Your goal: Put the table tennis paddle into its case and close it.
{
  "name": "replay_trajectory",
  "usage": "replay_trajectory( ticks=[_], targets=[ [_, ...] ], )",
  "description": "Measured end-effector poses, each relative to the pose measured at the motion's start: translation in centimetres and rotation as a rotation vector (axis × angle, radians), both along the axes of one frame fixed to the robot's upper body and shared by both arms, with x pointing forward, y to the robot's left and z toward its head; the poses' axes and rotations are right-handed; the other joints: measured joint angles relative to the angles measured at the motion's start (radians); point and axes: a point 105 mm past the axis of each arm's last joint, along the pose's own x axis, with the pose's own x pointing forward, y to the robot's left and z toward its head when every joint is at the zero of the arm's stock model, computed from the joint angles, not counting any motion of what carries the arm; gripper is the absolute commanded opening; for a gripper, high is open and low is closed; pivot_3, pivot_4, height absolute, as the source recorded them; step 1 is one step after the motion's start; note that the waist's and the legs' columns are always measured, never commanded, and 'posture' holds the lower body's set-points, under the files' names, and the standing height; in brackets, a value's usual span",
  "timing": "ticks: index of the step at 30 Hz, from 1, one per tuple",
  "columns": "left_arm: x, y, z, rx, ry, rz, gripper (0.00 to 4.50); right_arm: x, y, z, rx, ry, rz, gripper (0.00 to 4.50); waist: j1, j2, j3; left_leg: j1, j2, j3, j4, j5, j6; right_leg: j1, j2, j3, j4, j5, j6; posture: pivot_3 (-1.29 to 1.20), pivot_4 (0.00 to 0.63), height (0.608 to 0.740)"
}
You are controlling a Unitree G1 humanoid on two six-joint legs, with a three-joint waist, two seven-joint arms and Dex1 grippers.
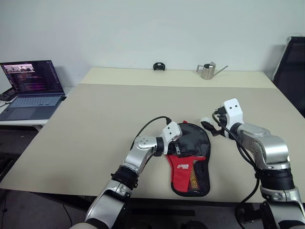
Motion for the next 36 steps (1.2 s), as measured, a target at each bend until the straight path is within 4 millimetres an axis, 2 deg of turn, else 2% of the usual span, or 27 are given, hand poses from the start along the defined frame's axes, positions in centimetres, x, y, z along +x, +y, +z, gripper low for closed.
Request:
replay_trajectory(
  ticks=[6, 11, 19, 22, 31, 34, 36],
  targets=[
    [0.5, 0.2, -0.4, 0.024, 0.003, 0.019, 4.50, 2.4, 0.9, -1.5, 0.025, 0.022, -0.031, 4.47, -0.004, 0.000, 0.000, 0.001, 0.000, 0.001, 0.000, 0.000, 0.000, 0.000, 0.000, 0.001, 0.001, 0.000, 0.000, 0.00, 0.150, 0.740],
    [0.7, 0.5, -1.2, 0.041, 0.023, 0.031, 4.50, 3.6, 1.8, -2.3, 0.037, 0.033, -0.031, 4.47, -0.004, 0.000, 0.000, 0.000, 0.000, 0.001, 0.000, 0.000, 0.000, -0.001, 0.000, 0.001, 0.001, 0.000, 0.000, 0.00, 0.150, 0.740],
    [0.8, 0.5, -1.3, 0.045, 0.018, 0.037, 4.50, 4.7, 1.1, -4.4, -0.035, 0.072, -0.073, 4.47, -0.004, 0.001, 0.000, 0.000, 0.000, 0.001, 0.000, 0.000, 0.000, -0.001, -0.002, 0.001, 0.001, 0.000, 0.000, 0.00, 0.150, 0.740],
    [0.8, 0.5, -1.3, 0.045, 0.013, 0.043, 4.50, 5.0, 0.6, -5.0, -0.059, 0.076, -0.095, 3.88, -0.004, 0.001, 0.000, 0.000, 0.001, 0.002, 0.000, 0.000, 0.000, -0.001, -0.002, 0.001, 0.001, 0.000, 0.000, 0.00, 0.150, 0.740],
    [1.1, 0.7, -1.8, 0.055, 0.015, 0.062, 4.50, 5.2, 0.6, -5.0, -0.090, 0.070, -0.091, 0.91, -0.004, 0.001, 0.000, 0.001, 0.001, 0.002, 0.000, 0.000, 0.000, -0.001, -0.002, 0.001, 0.001, 0.000, 0.000, 0.00, 0.150, 0.740],
    [1.3, 0.7, -1.8, 0.059, 0.009, 0.071, 4.50, 5.1, 0.6, -4.9, -0.087, 0.074, -0.094, 0.44, -0.004, 0.001, 0.000, 0.001, 0.001, 0.002, 0.000, 0.000, 0.000, -0.001, -0.002, 0.001, 0.002, 0.000, 0.000, 0.00, 0.150, 0.740],
    [1.5, 0.6, -1.8, 0.063, 0.000, 0.073, 4.50, 5.1, 0.5, -4.9, -0.080, 0.076, -0.100, 0.35, -0.004, 0.001, 0.000, 0.001, 0.000, 0.002, 0.000, 0.000, 0.000, 0.000, -0.002, 0.001, 0.002, 0.000, 0.000, 0.00, 0.150, 0.740]
  ],
)
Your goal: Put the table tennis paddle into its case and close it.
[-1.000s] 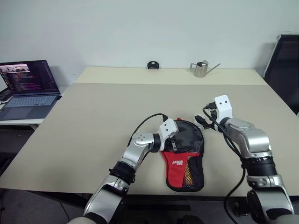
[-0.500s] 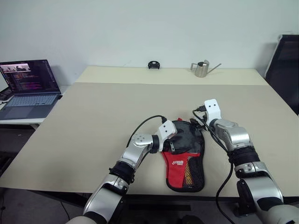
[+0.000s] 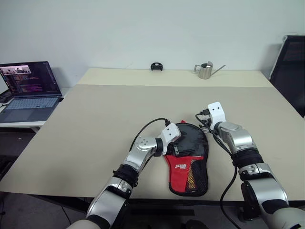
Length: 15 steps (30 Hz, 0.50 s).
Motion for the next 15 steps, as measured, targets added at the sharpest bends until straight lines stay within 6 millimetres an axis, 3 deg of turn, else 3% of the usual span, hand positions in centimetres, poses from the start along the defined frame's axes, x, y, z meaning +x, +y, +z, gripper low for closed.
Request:
replay_trajectory(
  ticks=[5, 11, 15],
  targets=[
    [0.5, -0.2, 0.0, 0.015, -0.013, 0.012, 4.50, -0.6, -0.6, 0.1, 0.021, 0.002, -0.024, 0.35, 0.001, 0.000, 0.000, 0.000, 0.000, 0.000, 0.000, 0.000, 0.000, 0.000, 0.000, 0.000, 0.000, 0.000, 0.000, 0.00, 0.150, 0.740],
    [0.7, -0.8, -0.2, 0.023, -0.009, 0.002, 4.50, -2.5, -1.7, 2.5, 0.016, -0.038, -0.020, 0.35, 0.010, 0.000, 0.000, 0.000, -0.001, -0.001, 0.000, 0.000, 0.000, 0.001, 0.000, -0.001, 0.000, 0.000, 0.000, 0.00, 0.150, 0.740],
    [0.7, -1.1, -0.4, 0.030, -0.012, -0.015, 4.50, -4.3, -2.2, 2.6, 0.011, -0.020, -0.023, 0.35, 0.015, 0.001, 0.000, 0.000, -0.002, -0.001, 0.000, 0.000, 0.000, 0.002, 0.001, -0.002, -0.001, 0.000, 0.000, 0.00, 0.150, 0.740]
  ],
)
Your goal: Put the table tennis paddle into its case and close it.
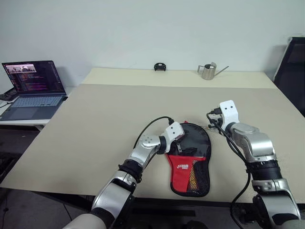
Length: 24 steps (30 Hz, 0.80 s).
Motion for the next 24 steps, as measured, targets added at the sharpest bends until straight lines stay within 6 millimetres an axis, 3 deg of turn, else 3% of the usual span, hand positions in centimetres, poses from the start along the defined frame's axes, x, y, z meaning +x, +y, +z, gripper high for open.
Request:
replay_trajectory(
  ticks=[3, 14, 20, 24],
  targets=[
    [-0.1, 0.0, -0.3, 0.014, 0.007, -0.027, 4.50, -1.5, -0.7, 0.0, 0.005, 0.020, -0.018, 0.35, 0.001, 0.000, 0.000, 0.000, 0.000, 0.000, 0.000, 0.000, 0.000, 0.000, 0.001, 0.000, 0.000, 0.000, 0.000, 0.00, 0.150, 0.740],
    [-0.6, -0.4, -0.3, 0.085, 0.015, -0.125, 4.50, -3.5, -1.5, 0.1, -0.002, 0.053, -0.049, 0.34, 0.000, 0.000, -0.001, 0.000, 0.000, -0.001, -0.001, 0.000, 0.000, 0.001, 0.003, 0.000, -0.001, 0.000, 0.000, 0.00, 0.150, 0.740],
    [-0.6, -0.7, -0.4, 0.099, 0.007, -0.142, 4.50, -7.3, -2.8, -1.7, -0.026, 0.163, -0.045, 0.34, 0.006, -0.001, -0.003, 0.000, 0.000, -0.002, -0.001, -0.001, 0.001, 0.003, 0.003, -0.001, -0.004, -0.001, 0.001, 0.00, 0.150, 0.740],
    [-0.6, -0.7, -0.7, 0.106, 0.017, -0.140, 4.50, -9.7, -2.5, -2.4, -0.004, 0.223, -0.011, 0.34, 0.006, -0.001, -0.005, 0.002, 0.000, -0.002, -0.001, -0.001, 0.001, 0.004, 0.004, -0.002, -0.004, -0.001, 0.001, 0.00, 0.150, 0.740]
  ],
)
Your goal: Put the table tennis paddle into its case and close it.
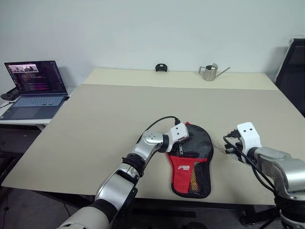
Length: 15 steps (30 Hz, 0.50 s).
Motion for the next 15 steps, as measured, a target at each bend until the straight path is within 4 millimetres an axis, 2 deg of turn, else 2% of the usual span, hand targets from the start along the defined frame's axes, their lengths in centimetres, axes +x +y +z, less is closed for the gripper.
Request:
replay_trajectory(
  ticks=[5, 7, 15],
  targets=[
    [-0.1, -0.1, -0.2, 0.003, -0.001, -0.001, 4.50, -2.6, 0.5, -1.0, 0.031, 0.076, 0.032, 0.34, 0.001, -0.001, -0.003, 0.001, 0.000, -0.001, 0.000, 0.000, 0.000, 0.002, 0.000, -0.001, -0.001, -0.001, 0.001, 0.00, 0.150, 0.740],
    [-0.1, -0.2, -0.2, 0.003, -0.006, -0.007, 4.50, -4.4, 1.0, -1.5, 0.043, 0.142, 0.098, 0.34, 0.003, -0.001, -0.004, 0.001, 0.000, -0.002, 0.000, -0.001, 0.001, 0.004, 0.000, -0.002, -0.003, -0.001, 0.001, 0.00, 0.150, 0.740],
    [-1.3, -1.4, -0.5, 0.004, 0.007, -0.074, 4.50, -9.2, 1.1, -1.2, 0.054, 0.254, 0.251, 0.33, 0.019, -0.001, -0.007, 0.002, -0.001, -0.006, 0.000, -0.007, 0.010, 0.012, -0.001, -0.007, -0.014, -0.002, 0.003, 0.00, 0.150, 0.740]
  ],
)
